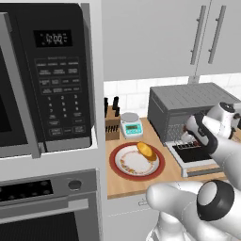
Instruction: Pick up the kebab skewer and baguette bread, and place them inside the toaster oven. Close the toaster oven door and start by setting the timer.
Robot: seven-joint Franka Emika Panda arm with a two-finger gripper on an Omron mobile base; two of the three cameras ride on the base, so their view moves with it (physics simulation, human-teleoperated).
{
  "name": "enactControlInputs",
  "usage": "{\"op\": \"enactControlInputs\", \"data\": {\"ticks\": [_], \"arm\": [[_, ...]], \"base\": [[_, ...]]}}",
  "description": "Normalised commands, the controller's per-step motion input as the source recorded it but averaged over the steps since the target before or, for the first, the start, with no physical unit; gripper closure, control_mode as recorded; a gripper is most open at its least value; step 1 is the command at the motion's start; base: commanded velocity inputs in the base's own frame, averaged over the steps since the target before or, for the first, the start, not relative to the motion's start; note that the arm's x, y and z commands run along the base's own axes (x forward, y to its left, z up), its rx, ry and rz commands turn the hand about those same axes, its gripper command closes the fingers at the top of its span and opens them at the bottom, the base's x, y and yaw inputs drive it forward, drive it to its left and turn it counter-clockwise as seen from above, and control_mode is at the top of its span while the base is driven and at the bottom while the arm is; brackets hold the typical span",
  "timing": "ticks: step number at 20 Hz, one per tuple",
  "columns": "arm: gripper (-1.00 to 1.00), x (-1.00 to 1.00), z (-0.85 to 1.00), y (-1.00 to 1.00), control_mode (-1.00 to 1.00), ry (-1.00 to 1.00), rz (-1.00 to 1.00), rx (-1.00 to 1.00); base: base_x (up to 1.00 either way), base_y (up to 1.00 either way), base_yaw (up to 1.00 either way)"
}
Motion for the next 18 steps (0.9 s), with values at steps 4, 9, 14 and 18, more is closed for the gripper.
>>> {"op": "enactControlInputs", "data": {"ticks": [4, 9, 14, 18], "arm": [[1.00, 0.32, 0.00, 0.09, -1.00, -0.04, 0.00, 0.00], [1.00, 0.15, -0.09, 0.02, -1.00, -0.01, 0.00, 0.00], [1.00, -0.02, -0.27, 0.00, -1.00, 0.00, 0.00, 0.00], [1.00, 0.00, -0.05, 0.00, -1.00, -0.02, 0.00, 0.00]], "base": [[0.00, 0.00, 0.00], [0.00, 0.00, 0.00], [0.00, 0.00, 0.00], [0.00, 0.00, 0.00]]}}
